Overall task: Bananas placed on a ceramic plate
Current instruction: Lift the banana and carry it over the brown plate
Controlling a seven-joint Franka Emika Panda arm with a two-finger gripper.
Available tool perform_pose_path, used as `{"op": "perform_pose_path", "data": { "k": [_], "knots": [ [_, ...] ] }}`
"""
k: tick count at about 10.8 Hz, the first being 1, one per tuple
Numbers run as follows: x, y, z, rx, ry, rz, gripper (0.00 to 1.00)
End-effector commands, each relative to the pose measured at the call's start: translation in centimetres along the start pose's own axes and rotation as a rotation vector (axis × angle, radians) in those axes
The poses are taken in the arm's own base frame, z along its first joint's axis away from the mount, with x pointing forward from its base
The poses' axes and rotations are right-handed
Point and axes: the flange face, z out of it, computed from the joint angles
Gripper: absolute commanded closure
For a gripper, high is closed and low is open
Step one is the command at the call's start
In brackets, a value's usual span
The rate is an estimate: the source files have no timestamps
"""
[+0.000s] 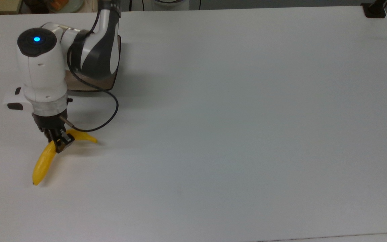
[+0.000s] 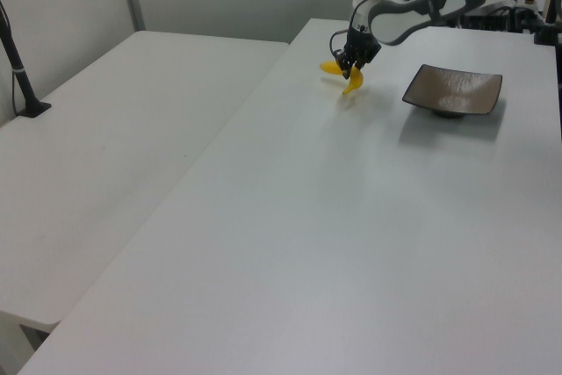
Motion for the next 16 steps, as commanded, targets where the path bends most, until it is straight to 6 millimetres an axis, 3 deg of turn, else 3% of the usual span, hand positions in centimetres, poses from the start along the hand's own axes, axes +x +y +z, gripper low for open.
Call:
{"op": "perform_pose_path", "data": {
  "k": [1, 6, 9, 11, 12, 13, 14, 16],
  "knots": [
    [-2.6, 0.6, -6.0, 0.034, -0.123, -0.147, 0.91],
    [-8.3, 3.5, -10.4, 0.056, -0.219, -0.342, 0.91],
    [-12.9, 9.1, -13.6, 0.102, -0.265, -0.449, 0.91],
    [-14.3, 10.8, -14.2, 0.101, -0.310, -0.486, 0.91],
    [-14.6, 11.9, -14.0, 0.103, -0.356, -0.525, 0.82],
    [-14.6, 12.5, -14.0, 0.107, -0.374, -0.553, 0.32],
    [-14.4, 12.7, -14.1, 0.106, -0.372, -0.546, 0.00],
    [-14.3, 12.7, -14.2, 0.106, -0.368, -0.544, 0.00]
  ]
}}
